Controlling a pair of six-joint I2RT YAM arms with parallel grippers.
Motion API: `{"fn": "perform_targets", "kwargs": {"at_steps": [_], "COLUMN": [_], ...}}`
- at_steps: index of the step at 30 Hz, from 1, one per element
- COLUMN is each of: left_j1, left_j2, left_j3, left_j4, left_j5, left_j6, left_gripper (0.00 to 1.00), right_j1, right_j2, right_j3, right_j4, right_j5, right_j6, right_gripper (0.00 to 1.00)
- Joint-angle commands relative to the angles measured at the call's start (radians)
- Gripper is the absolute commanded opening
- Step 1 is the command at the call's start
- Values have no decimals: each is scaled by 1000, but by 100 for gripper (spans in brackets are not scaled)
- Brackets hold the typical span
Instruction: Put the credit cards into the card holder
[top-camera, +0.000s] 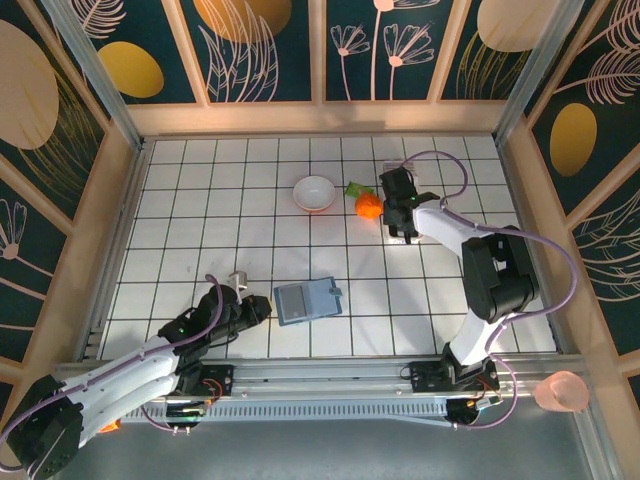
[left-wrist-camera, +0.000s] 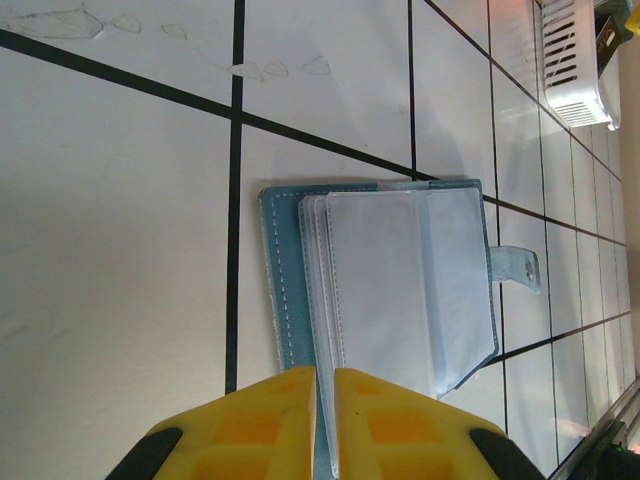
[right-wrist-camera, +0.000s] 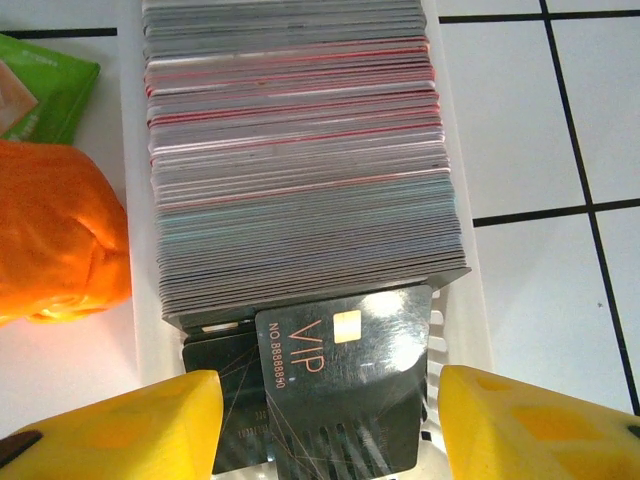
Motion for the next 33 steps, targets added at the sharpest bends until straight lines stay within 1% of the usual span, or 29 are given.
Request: {"fn": "perform_targets", "kwargs": {"at_steps": [1, 8, 12, 17, 23, 27, 30, 33], "left_j1": [-1, -1, -1, -2, -1, -1, -1, -1], "left_j2": [-5, -3, -1, 2, 16, 23, 24, 19], "left_j3": [-12, -11, -10, -11, -5, -11, -7, -7], "left_j4": [19, 19, 19, 24, 31, 45, 39, 37], "left_j5": [16, 15, 16, 15, 16, 22, 22, 23], "left_j6": [-13, -15, -16, -16, -17, -22, -19, -20], "left_gripper": [13, 13, 13, 13, 12, 12, 12, 12], "right_j1": [-3, -5, -5, -6, -2, -2, -4, -5], "right_j2": [3, 36, 63, 88, 80, 76, 65, 65], "right_j3": [-22, -30, -28, -28, -30, -32, -39, -38], "right_j4": [-14, -1, 2, 12, 20, 33, 54, 56], "right_j5": [-12, -3, 38, 57, 117, 114, 64, 74], "right_j6": [-20, -33, -44, -51, -44, -28, -16, -1], "right_gripper": [59, 59, 59, 57, 58, 58, 60, 61]}}
